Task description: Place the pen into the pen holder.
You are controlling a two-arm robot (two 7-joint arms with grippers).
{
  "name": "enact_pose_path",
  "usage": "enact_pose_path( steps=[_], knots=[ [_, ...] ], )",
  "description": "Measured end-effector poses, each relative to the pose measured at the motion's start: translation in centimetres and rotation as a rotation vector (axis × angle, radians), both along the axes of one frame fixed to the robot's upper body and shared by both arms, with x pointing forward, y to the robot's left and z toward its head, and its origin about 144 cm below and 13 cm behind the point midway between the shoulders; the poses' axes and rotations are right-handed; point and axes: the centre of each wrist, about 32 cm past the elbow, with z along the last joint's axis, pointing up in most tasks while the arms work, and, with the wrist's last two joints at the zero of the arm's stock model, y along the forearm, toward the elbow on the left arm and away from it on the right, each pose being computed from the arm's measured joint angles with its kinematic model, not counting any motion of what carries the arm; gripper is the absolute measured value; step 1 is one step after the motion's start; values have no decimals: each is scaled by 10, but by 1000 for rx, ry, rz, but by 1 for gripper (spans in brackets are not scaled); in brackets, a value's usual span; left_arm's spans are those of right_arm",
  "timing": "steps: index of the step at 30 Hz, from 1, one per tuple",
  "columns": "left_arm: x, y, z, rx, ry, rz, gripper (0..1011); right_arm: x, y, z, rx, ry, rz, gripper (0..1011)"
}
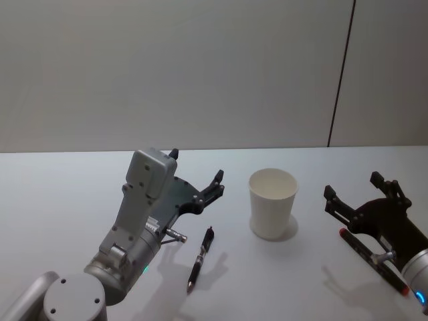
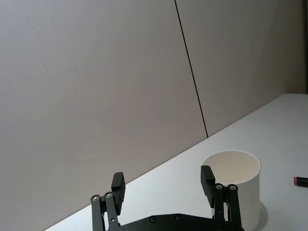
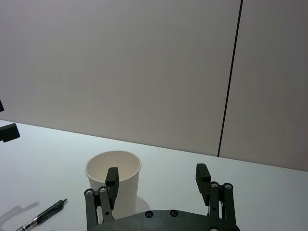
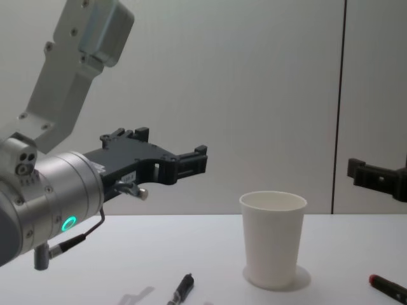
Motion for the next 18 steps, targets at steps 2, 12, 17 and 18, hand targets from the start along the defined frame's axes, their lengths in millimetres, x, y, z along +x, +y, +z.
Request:
enact_pose_path(
  steps=[2, 12, 17, 18],
  knots=[
    [0, 0, 0, 0, 0, 0, 1004, 0, 0, 0, 0, 0, 0, 1002],
    [0, 0, 0, 0, 0, 0, 1004, -1, 2, 1, 4, 12, 6, 1002],
    [0, 0, 0, 0, 0, 0, 1004, -3, 2, 3, 8, 27, 18, 1002],
    [0, 0, 0, 0, 0, 0, 1004, -4, 2, 3, 9, 32, 21, 1002]
  ],
)
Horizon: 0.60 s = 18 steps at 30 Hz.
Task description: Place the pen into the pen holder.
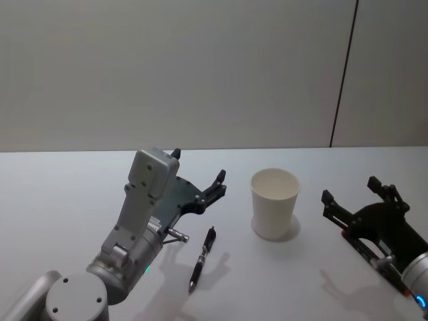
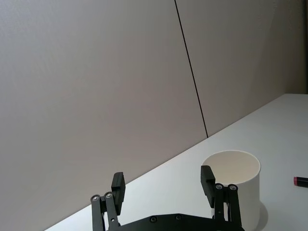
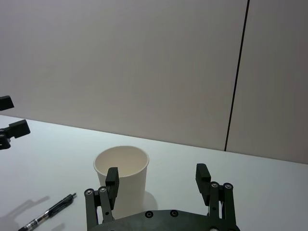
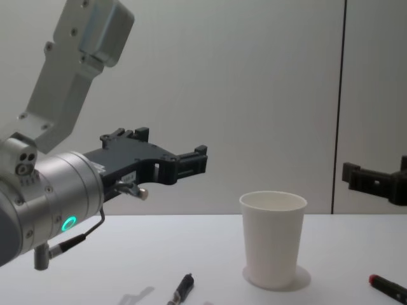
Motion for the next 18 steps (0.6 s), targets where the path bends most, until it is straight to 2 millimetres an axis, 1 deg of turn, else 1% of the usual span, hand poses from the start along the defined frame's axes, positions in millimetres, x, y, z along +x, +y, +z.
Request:
enact_pose_path(
  steps=[12, 18],
  knots=[
    [0, 0, 0, 0, 0, 0, 1004, -3, -3, 6, 0, 63, 9, 1002],
    [0, 0, 0, 0, 0, 0, 1004, 1, -8, 11, 6, 120, -16, 1002]
  ],
)
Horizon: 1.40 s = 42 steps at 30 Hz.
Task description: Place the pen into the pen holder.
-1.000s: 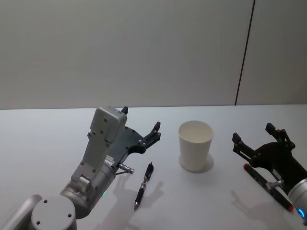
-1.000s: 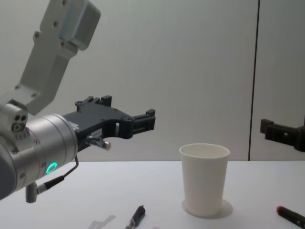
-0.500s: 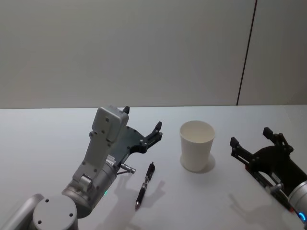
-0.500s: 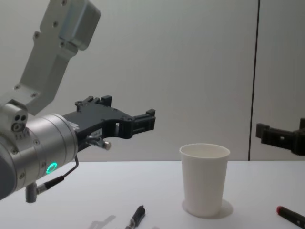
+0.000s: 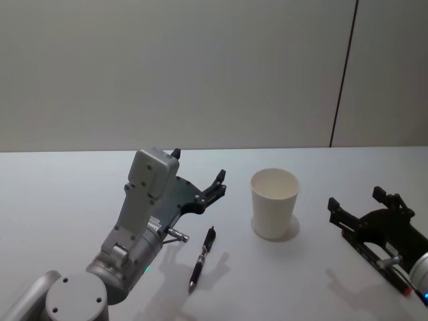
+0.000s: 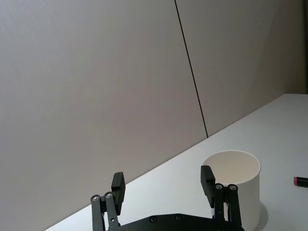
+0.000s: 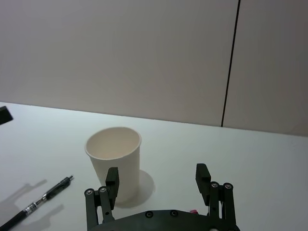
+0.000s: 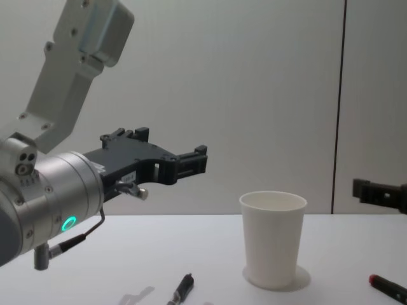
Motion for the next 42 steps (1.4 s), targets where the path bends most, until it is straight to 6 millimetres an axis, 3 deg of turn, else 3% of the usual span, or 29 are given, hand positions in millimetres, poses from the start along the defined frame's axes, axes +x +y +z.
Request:
enact_pose_path(
  steps=[20, 42],
  knots=[
    [0, 0, 0, 0, 0, 0, 1004, 34, -20, 19, -13, 227, -65, 1002],
    [0, 0, 0, 0, 0, 0, 1004, 63, -24, 25, -49, 404, -15, 1002]
  ],
)
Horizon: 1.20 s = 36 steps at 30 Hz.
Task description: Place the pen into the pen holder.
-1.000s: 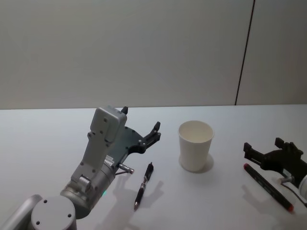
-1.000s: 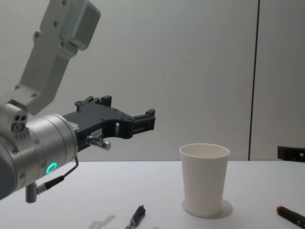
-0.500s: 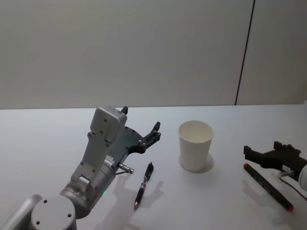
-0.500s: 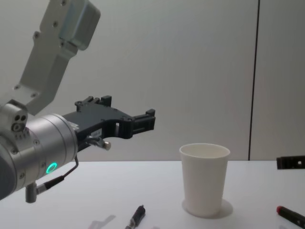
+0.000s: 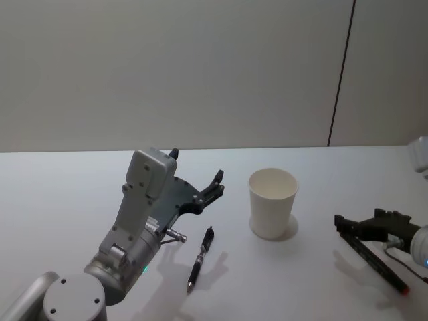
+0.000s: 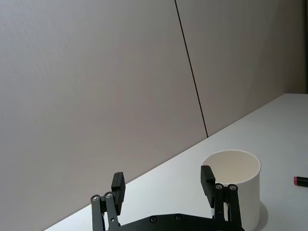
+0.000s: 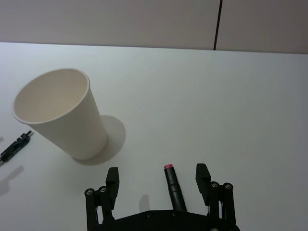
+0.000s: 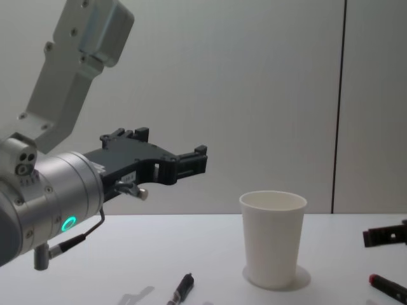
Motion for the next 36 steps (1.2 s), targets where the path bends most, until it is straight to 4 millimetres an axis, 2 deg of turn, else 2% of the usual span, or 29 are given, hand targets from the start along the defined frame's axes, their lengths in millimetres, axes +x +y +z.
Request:
enact_pose_path(
  steps=[36],
  knots=[
    [0, 0, 0, 0, 0, 0, 1004, 27, -12, -9, -35, 151, 18, 1002]
  ],
)
